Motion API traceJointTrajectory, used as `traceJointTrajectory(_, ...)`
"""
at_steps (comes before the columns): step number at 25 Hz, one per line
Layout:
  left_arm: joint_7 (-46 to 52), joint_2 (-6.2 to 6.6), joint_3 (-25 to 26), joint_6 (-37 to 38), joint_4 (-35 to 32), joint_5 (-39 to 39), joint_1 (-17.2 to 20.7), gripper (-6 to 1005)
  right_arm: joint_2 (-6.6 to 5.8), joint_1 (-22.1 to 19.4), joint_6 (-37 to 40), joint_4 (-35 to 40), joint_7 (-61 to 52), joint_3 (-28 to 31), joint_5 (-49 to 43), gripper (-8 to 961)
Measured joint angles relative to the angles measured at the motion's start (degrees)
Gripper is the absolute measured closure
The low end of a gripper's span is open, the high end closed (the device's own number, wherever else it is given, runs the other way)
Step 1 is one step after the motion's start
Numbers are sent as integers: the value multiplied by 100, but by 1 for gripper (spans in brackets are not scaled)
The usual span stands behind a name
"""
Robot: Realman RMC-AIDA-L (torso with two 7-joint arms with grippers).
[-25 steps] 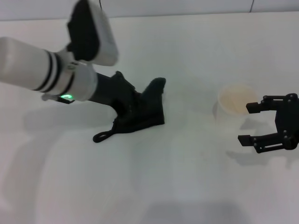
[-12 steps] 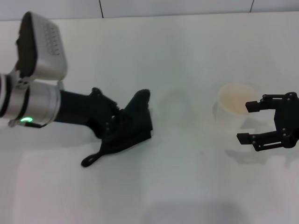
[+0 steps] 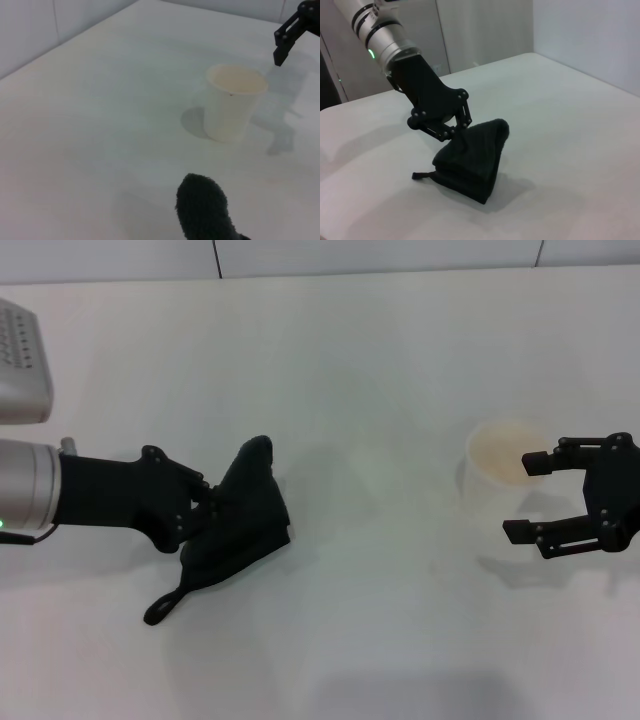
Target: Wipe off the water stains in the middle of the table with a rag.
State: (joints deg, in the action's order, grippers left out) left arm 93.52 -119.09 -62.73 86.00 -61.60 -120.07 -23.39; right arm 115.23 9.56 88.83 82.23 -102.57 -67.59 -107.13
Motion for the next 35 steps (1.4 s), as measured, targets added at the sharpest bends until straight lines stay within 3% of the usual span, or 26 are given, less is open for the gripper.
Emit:
traceJointTrajectory(5, 16, 0, 38, 41, 4, -12, 50, 926, 0, 2, -47, -8, 0, -54, 1, 99)
traceJointTrajectory(16, 346, -1, 253, 102, -22, -2, 80, 766, 0, 10, -95, 26, 0, -70, 10, 99)
traceJointTrajectory(21, 347, 3, 289, 190, -119, 26, 94, 630, 0, 11, -121, 29, 0, -70, 10, 99)
traceJointTrajectory(29, 1, 34, 653, 1351, -550, 152, 77, 333, 0, 19, -122, 39, 0, -70, 9, 99)
traceJointTrajectory(35, 84, 122, 699, 2019, -654, -57, 23, 256, 0, 20, -134, 22, 0, -59, 4, 99)
